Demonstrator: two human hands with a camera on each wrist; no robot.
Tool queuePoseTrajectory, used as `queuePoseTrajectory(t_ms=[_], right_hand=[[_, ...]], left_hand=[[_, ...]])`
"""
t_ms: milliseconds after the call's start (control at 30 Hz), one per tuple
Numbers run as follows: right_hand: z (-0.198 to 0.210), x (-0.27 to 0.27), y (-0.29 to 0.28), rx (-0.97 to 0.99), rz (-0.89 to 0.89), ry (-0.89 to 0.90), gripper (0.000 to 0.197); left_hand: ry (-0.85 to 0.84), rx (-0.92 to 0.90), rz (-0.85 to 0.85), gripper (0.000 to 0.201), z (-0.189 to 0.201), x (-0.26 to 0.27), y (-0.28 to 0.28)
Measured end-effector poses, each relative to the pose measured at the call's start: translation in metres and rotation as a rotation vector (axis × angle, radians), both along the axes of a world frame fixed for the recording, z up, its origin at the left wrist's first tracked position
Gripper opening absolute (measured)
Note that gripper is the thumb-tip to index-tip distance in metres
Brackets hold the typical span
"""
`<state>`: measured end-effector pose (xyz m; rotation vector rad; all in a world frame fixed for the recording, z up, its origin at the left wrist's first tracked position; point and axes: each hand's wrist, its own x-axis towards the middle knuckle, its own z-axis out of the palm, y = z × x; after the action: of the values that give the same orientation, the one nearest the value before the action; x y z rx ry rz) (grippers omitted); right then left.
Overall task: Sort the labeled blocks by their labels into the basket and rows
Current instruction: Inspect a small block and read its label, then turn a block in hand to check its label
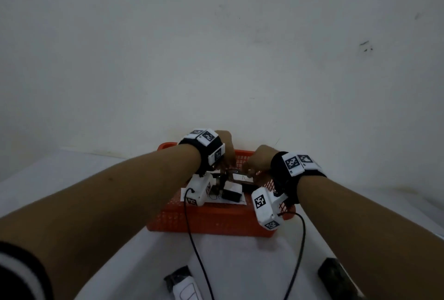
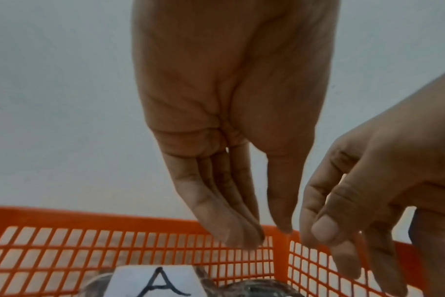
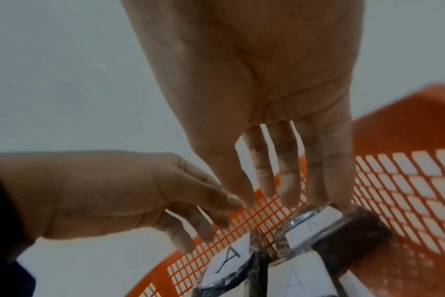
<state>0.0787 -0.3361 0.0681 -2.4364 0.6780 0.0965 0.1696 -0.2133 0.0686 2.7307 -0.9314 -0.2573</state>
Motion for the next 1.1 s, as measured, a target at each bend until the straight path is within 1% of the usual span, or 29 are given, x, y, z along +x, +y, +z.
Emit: queuePoseTrajectory(t_ms=[67,133,200,267,433,533,567,633,700,800,933,1000,1067,1100], right_hand=[[0.007,-0.013,0.001,-0.129,0.058,-0.076,0.029],[0.016,-0.033,0.003,-0.250,0.123,-0.106,0.033],[0.023,-0.056,0.007,-0.312,0.170,-0.131,0.032],[0.028,-0.082,0.012,-0.312,0.198,-0.130,0.035],[0.034,-0.152,0.023,-0.265,0.222,-0.083,0.053],[0.029,-0.197,0.023,-0.250,0.246,-0.093,0.054],[0.022,-0.209,0.019,-0.240,0.230,-0.105,0.059],[0.007,-0.231,0.006,-0.191,0.170,-0.118,0.078],[-0.009,-0.250,-0.008,-0.173,0.155,-0.095,0.094],[-0.030,-0.279,-0.029,-0.162,0.146,-0.042,0.106],[-0.053,-0.302,-0.059,-0.128,0.095,0.027,0.105],[-0.062,-0.306,-0.073,-0.118,0.065,0.023,0.102],[-0.069,-0.306,-0.083,-0.091,0.054,0.011,0.099],[-0.072,-0.305,-0.087,-0.071,0.050,0.001,0.098]], left_hand=[[-0.001,-0.092,-0.008,0.017,0.011,-0.009,-0.002],[-0.080,-0.134,-0.044,0.022,0.023,-0.028,0.002],[-0.144,-0.172,-0.104,0.025,0.031,-0.048,0.009],[-0.169,-0.195,-0.150,0.025,0.035,-0.071,0.019],[-0.226,-0.217,-0.255,0.032,0.033,-0.133,0.032],[-0.231,-0.202,-0.323,0.039,0.021,-0.165,0.029],[-0.230,-0.194,-0.345,0.042,0.015,-0.175,0.027],[-0.224,-0.167,-0.372,0.048,0.002,-0.195,0.023],[-0.209,-0.125,-0.385,0.053,-0.011,-0.215,0.018],[-0.144,-0.046,-0.379,0.068,-0.035,-0.243,0.009],[-0.085,0.030,-0.361,0.081,-0.064,-0.267,-0.007],[-0.050,0.055,-0.345,0.085,-0.073,-0.277,-0.018],[-0.022,0.051,-0.317,0.085,-0.076,-0.288,-0.030],[-0.021,0.041,-0.309,0.079,-0.076,-0.292,-0.037]])
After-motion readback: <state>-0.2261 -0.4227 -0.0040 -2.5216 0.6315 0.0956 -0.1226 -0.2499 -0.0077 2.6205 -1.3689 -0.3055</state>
